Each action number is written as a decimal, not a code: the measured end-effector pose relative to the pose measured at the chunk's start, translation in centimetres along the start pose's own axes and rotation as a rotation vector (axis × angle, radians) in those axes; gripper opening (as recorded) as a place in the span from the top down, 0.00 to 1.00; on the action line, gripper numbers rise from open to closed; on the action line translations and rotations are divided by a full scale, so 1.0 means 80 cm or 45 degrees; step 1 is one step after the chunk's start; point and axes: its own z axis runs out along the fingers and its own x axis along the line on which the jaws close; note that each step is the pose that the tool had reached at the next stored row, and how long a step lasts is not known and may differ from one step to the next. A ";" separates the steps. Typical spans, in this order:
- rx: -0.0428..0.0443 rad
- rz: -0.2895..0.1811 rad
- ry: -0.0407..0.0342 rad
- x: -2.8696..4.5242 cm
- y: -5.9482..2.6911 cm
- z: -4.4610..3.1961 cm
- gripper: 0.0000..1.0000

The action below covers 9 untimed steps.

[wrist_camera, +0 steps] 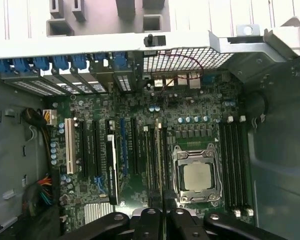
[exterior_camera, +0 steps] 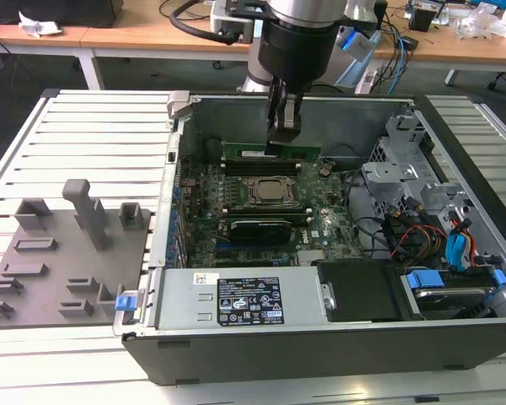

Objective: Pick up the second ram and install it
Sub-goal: 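Insert the second ram into the second slot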

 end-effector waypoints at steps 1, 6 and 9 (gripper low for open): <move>0.000 0.000 0.0001 0.0001 -0.001 0.0058 0.87; 0.000 0.000 0.0001 0.0005 -0.002 0.0198 0.87; 0.000 0.000 0.0000 0.0005 -0.002 0.0231 0.87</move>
